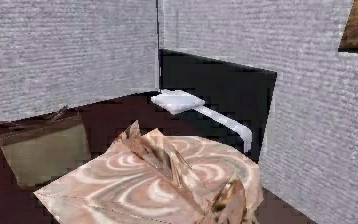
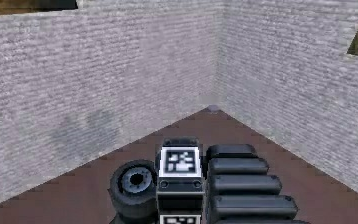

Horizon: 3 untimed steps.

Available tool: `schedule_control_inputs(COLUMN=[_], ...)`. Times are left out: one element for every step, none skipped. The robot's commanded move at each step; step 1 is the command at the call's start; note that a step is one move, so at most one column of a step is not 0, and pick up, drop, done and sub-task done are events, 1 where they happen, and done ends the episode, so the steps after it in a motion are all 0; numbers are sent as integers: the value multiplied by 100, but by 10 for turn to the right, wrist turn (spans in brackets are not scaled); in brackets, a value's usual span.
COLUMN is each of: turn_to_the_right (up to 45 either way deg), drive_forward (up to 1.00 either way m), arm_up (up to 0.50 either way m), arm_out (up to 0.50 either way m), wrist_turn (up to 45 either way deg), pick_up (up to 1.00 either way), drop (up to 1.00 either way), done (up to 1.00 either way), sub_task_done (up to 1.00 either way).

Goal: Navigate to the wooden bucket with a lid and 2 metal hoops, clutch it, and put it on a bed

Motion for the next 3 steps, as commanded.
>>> schedule_control_inputs(turn_to_the_right=[0, -450, -180], drive_forward=[45, 0, 0], arm_up=[0, 0, 0], arm_out=[0, 0, 0], wrist_turn=[0, 0, 0], pick_up=[0, 0, 0], drop=[0, 0, 0], done=[0, 0, 0], sub_task_done=[0, 0, 0])
